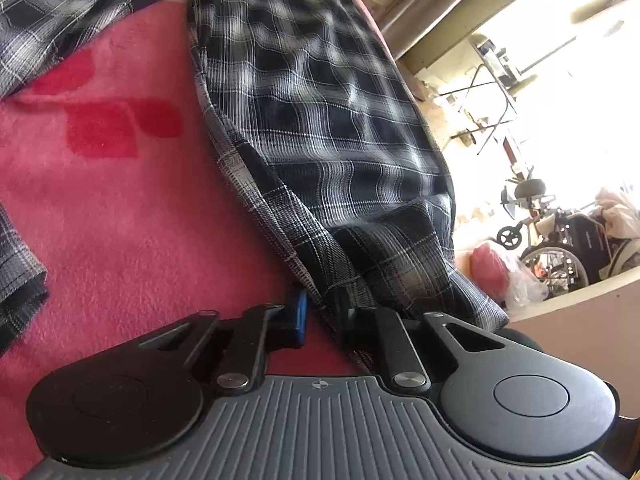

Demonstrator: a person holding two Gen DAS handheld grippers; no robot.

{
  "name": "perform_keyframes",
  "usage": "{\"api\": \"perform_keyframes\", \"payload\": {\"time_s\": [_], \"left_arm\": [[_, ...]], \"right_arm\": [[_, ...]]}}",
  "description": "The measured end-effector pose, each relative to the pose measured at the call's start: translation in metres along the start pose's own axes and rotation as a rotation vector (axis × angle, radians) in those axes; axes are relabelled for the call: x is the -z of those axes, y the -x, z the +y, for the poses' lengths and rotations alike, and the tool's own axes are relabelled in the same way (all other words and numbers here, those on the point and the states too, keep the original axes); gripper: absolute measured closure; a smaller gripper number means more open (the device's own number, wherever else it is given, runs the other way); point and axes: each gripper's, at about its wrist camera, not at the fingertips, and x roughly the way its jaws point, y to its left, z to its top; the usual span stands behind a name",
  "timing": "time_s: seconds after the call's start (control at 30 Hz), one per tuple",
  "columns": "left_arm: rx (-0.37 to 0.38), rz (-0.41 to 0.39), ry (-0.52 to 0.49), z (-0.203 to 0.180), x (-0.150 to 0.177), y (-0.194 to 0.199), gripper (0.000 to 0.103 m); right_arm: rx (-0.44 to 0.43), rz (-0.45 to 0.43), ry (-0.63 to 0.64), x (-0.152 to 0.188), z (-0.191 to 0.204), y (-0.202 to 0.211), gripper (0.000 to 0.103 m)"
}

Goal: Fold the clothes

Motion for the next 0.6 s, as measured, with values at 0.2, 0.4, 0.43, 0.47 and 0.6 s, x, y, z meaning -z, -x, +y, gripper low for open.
{"api": "perform_keyframes", "payload": {"time_s": [0.2, 0.4, 0.43, 0.47, 0.6], "left_arm": [[0.038, -0.019, -0.010, 0.003, 0.004, 0.022, 0.100], [0.019, -0.015, -0.005, 0.011, 0.007, 0.028, 0.100], [0.018, -0.011, 0.001, 0.013, 0.007, 0.026, 0.100], [0.016, -0.008, 0.007, 0.014, 0.007, 0.025, 0.100], [0.019, -0.006, 0.020, 0.016, 0.008, 0.022, 0.100]], "right_arm": [[-0.203, -0.040, -0.120, -0.012, -0.002, 0.026, 0.103], [-0.140, -0.071, -0.148, -0.018, -0.004, 0.026, 0.100], [-0.122, -0.063, -0.130, -0.018, -0.004, 0.024, 0.098], [-0.096, -0.063, -0.097, -0.018, -0.001, 0.021, 0.091], [0.005, -0.072, 0.052, -0.015, 0.013, 0.016, 0.066]]}}
